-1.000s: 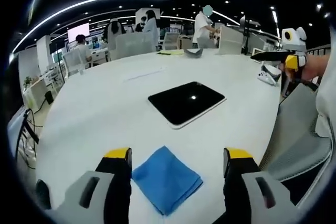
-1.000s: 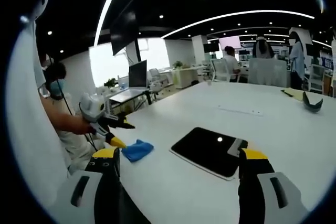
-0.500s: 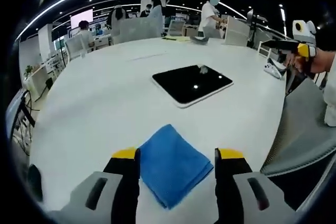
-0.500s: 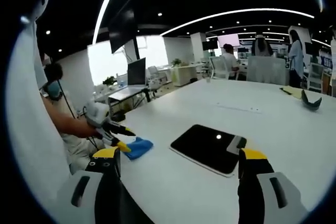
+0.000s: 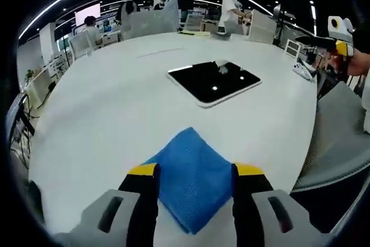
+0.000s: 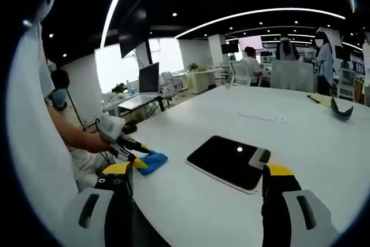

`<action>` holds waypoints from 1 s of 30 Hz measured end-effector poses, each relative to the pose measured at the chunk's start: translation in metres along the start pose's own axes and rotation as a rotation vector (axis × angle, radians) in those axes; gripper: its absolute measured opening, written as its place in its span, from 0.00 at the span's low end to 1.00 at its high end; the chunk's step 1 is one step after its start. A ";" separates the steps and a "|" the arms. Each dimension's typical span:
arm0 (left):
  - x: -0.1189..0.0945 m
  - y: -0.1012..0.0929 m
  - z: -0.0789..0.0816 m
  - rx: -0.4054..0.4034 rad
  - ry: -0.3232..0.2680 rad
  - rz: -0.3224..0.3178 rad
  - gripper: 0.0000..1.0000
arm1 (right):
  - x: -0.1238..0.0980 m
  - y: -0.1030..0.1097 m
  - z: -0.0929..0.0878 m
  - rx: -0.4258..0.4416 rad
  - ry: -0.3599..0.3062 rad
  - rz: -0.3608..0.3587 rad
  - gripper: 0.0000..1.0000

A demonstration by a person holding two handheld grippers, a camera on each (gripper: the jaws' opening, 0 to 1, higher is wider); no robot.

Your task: Wipe the mirror surface with the cleaning cloth until all visible marks leave the cleaned area.

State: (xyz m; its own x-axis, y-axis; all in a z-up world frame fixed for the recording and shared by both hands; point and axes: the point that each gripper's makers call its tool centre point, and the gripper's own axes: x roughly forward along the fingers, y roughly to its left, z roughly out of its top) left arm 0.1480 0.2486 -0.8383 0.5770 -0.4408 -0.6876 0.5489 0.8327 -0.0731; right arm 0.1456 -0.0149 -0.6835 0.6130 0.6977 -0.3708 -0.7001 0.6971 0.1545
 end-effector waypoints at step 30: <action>0.005 0.004 -0.008 0.084 -0.012 0.006 0.29 | 0.004 0.001 -0.005 0.005 0.016 -0.008 0.90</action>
State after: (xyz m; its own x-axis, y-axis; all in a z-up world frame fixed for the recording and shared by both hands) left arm 0.1486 0.2523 -0.8478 0.5873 -0.4407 -0.6789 0.5940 0.8044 -0.0082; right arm 0.1459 -0.0121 -0.6894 0.6125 0.6896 -0.3865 -0.6935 0.7034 0.1559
